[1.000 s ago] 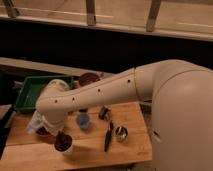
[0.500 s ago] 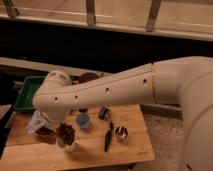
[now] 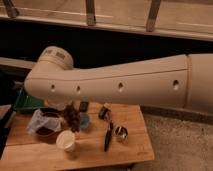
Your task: Place grapes in plastic cup
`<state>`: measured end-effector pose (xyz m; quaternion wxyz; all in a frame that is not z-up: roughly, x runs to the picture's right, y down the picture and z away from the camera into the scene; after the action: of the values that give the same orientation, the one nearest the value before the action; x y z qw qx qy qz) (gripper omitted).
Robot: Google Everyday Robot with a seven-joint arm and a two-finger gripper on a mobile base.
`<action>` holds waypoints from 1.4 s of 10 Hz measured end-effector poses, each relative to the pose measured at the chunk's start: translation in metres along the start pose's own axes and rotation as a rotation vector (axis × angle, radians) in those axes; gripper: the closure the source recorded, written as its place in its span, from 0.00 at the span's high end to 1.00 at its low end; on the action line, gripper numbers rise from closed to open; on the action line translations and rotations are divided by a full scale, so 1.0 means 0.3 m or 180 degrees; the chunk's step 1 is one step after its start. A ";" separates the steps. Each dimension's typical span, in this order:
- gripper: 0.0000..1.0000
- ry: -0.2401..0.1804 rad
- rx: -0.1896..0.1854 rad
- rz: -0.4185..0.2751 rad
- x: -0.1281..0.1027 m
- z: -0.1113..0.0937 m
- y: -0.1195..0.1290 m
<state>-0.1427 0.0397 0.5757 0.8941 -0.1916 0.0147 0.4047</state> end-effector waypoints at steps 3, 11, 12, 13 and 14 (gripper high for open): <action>0.09 0.0048 0.0088 0.0218 -0.047 0.043 -0.163; 0.09 0.0235 -0.0236 0.0392 -0.056 0.295 -0.164; 0.09 0.0254 -0.0278 0.0393 -0.058 0.321 -0.162; 0.09 0.0272 -0.0313 0.0394 -0.058 0.340 -0.158; 0.09 0.0295 -0.0357 0.0392 -0.056 0.363 -0.149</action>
<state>-0.1354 0.0393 0.6944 0.8537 -0.2585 0.0451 0.4498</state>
